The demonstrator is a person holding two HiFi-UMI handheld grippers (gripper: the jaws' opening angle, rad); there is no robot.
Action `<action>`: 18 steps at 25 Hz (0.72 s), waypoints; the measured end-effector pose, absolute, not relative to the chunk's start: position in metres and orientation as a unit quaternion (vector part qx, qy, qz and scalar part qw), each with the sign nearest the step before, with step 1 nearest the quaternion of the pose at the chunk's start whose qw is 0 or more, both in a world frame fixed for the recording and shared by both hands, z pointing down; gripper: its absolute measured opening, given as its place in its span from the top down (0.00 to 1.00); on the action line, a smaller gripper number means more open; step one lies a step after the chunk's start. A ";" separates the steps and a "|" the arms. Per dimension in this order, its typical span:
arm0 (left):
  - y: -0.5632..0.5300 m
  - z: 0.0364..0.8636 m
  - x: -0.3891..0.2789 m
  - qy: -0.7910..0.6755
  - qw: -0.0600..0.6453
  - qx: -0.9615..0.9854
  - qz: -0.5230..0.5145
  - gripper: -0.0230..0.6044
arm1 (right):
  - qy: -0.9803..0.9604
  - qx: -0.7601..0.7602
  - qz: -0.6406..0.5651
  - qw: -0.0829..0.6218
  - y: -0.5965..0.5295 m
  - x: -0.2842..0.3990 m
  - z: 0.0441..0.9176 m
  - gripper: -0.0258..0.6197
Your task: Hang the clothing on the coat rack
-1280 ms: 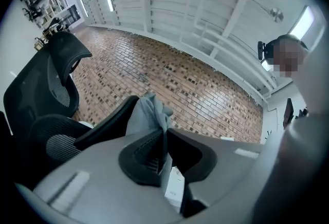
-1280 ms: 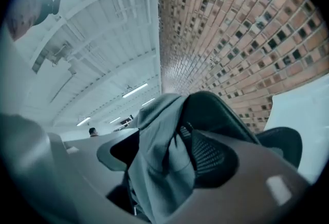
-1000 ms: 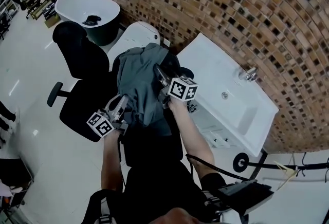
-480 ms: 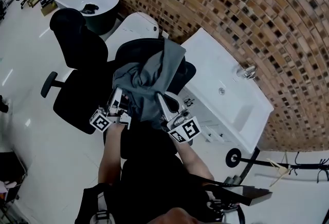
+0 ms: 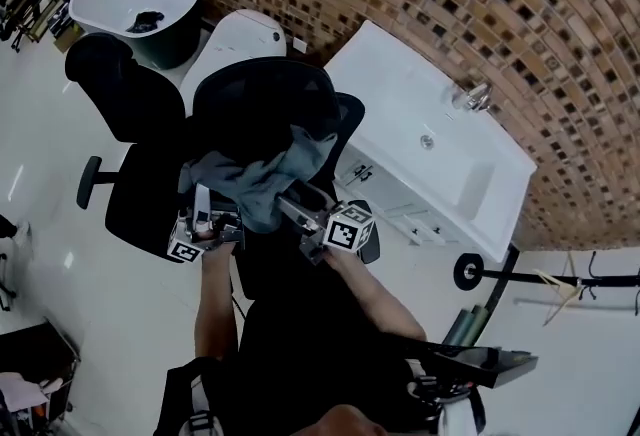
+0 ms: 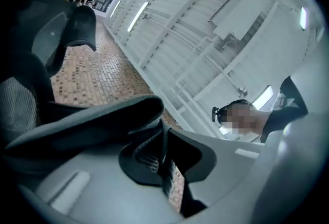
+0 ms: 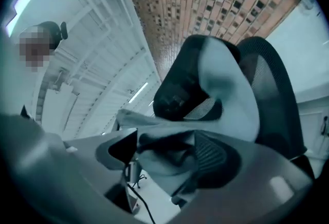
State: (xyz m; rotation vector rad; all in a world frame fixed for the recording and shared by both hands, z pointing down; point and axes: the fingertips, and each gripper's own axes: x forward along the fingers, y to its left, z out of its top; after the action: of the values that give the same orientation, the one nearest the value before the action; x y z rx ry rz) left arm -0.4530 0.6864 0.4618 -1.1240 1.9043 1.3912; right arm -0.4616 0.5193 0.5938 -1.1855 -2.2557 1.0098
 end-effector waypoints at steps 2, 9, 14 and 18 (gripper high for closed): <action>0.693 0.452 -0.443 0.695 0.277 -0.437 0.500 0.92 | -0.813 -0.392 0.383 0.198 0.486 -0.489 0.600 0.37; 0.695 0.403 -0.406 0.611 0.299 -0.558 0.475 0.92 | -0.733 -0.427 0.462 0.258 0.497 -0.481 0.631 0.40; 0.683 0.404 -0.387 0.596 0.260 -0.618 0.442 0.92 | -0.678 -0.629 0.320 0.205 0.563 -0.408 0.586 0.40; 0.661 0.418 -0.391 0.637 0.218 -0.610 0.419 0.92 | -0.682 -0.697 0.121 0.188 0.569 -0.354 0.590 0.94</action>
State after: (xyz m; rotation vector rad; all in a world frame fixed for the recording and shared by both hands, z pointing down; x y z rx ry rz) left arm -0.3912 0.6609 0.4181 -1.6884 1.7633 1.1595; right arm -0.3541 0.5689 0.5899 -1.9608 -1.9183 0.3398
